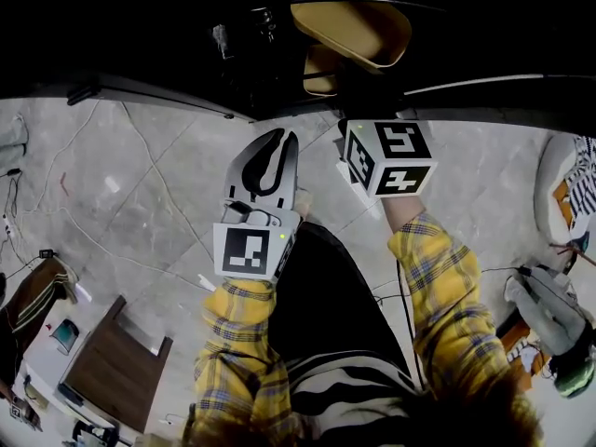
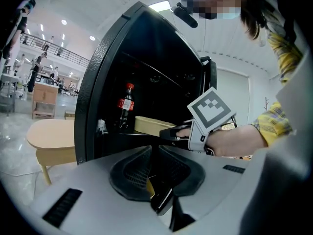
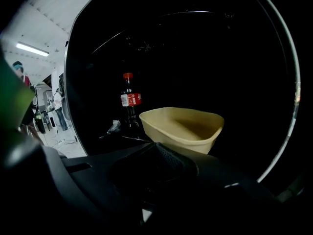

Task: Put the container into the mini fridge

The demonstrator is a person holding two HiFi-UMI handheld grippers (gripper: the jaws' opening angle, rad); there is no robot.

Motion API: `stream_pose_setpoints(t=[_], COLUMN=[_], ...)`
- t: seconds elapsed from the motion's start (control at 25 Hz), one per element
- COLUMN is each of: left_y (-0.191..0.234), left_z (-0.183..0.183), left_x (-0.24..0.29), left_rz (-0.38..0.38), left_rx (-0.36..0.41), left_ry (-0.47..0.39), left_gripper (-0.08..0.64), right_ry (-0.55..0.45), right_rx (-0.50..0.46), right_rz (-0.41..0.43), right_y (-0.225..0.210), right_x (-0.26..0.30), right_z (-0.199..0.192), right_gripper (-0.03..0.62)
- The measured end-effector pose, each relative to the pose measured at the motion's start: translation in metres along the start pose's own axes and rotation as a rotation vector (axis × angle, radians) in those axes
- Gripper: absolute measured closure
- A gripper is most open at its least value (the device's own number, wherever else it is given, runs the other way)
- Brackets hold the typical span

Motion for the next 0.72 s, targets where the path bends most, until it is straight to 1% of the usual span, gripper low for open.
stream_pose_setpoints(t=[0.2, 0.48, 0.6, 0.72], left_y=[-0.002, -0.003, -0.005, -0.005], left_z=[-0.001, -0.005, -0.003, 0.000], left_x=[-0.002, -0.001, -0.001, -0.001], left_rz=[0.001, -0.003, -0.001, 0.001], left_rx=[-0.007, -0.013, -0.014, -0.034], left_ry=[0.006, 0.014, 0.009, 0.003], left_gripper=[0.506, 0.506, 0.506, 0.506], right_ry=[-0.017, -0.011, -0.015, -0.023], right_rx=[-0.003, -0.011, -0.009, -0.005], right_rz=[-0.019, -0.050, -0.054, -0.048], right_y=[-0.005, -0.012, -0.014, -0.012], right_x=[0.005, 0.013, 0.012, 0.007], right_z=[0.008, 0.012, 0.013, 0.015], right_gripper=[0.566, 0.566, 0.566, 0.566])
Point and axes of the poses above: the fingertips, and each gripper's own axes: x forward along the fingers, y to its left, z out of its top, the point moved 8 cm from there along -x, backward along the fingers, and after that the axes turned 10 degrees about x, right-handed, at the moved point
